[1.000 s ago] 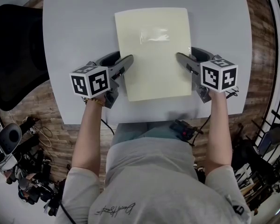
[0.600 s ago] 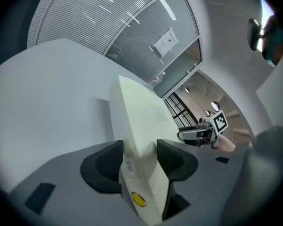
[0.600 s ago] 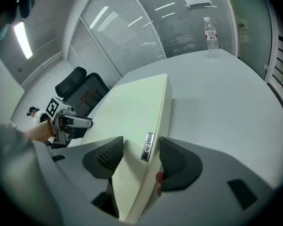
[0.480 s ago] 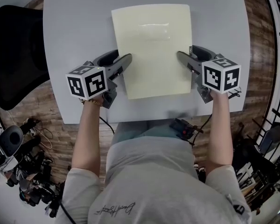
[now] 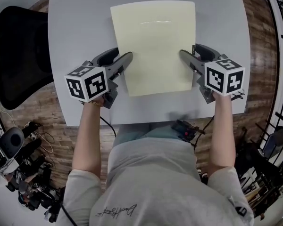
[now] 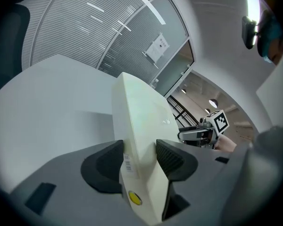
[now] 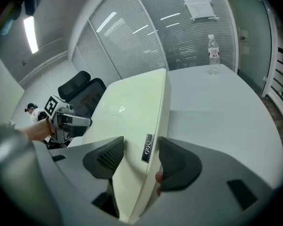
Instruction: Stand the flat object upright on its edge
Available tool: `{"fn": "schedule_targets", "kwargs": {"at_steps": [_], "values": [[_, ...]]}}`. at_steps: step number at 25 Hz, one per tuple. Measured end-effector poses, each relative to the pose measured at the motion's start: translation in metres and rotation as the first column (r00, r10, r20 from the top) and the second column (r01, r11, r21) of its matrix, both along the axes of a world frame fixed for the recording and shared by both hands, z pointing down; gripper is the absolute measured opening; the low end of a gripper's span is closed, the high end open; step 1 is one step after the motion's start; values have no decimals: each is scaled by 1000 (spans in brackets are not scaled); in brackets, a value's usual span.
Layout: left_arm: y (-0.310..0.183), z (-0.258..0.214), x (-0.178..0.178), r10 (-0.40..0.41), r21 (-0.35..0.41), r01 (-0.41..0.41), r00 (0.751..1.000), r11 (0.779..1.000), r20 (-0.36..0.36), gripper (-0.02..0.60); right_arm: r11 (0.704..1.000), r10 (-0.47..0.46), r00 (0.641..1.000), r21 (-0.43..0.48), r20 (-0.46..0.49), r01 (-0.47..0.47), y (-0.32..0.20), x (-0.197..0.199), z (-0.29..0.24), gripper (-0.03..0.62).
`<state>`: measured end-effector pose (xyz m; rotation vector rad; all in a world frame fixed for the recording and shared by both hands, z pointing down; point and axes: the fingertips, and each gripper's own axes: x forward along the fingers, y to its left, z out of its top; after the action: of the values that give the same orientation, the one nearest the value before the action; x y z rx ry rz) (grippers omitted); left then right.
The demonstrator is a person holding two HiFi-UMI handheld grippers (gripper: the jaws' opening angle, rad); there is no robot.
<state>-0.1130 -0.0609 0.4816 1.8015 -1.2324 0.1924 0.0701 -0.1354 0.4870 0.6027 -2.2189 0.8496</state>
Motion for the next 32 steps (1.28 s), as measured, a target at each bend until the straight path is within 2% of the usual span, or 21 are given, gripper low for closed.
{"fn": "schedule_targets", "kwargs": {"at_steps": [8, 13, 19, 26, 32], "values": [[-18, -22, -9, -3, 72, -2, 998, 997, 69, 230, 994, 3, 1000, 113, 13, -4, -20, -10, -26, 247], [-32, -37, -14, -13, 137, 1, 997, 991, 82, 230, 984, 2, 999, 180, 45, -10, -36, -16, -43, 247], [-53, -54, -25, -20, 198, -6, 991, 980, 131, 229, 960, -2, 997, 278, 73, -18, -59, -27, -63, 247], [-78, -69, -37, -30, 261, -19, 983, 965, 180, 227, 937, 9, 995, 346, 103, -45, -83, -39, -77, 247], [-92, -72, -44, -42, 289, -17, 980, 957, 194, 225, 915, 11, 993, 398, 121, -59, -98, -47, -82, 245]]}}
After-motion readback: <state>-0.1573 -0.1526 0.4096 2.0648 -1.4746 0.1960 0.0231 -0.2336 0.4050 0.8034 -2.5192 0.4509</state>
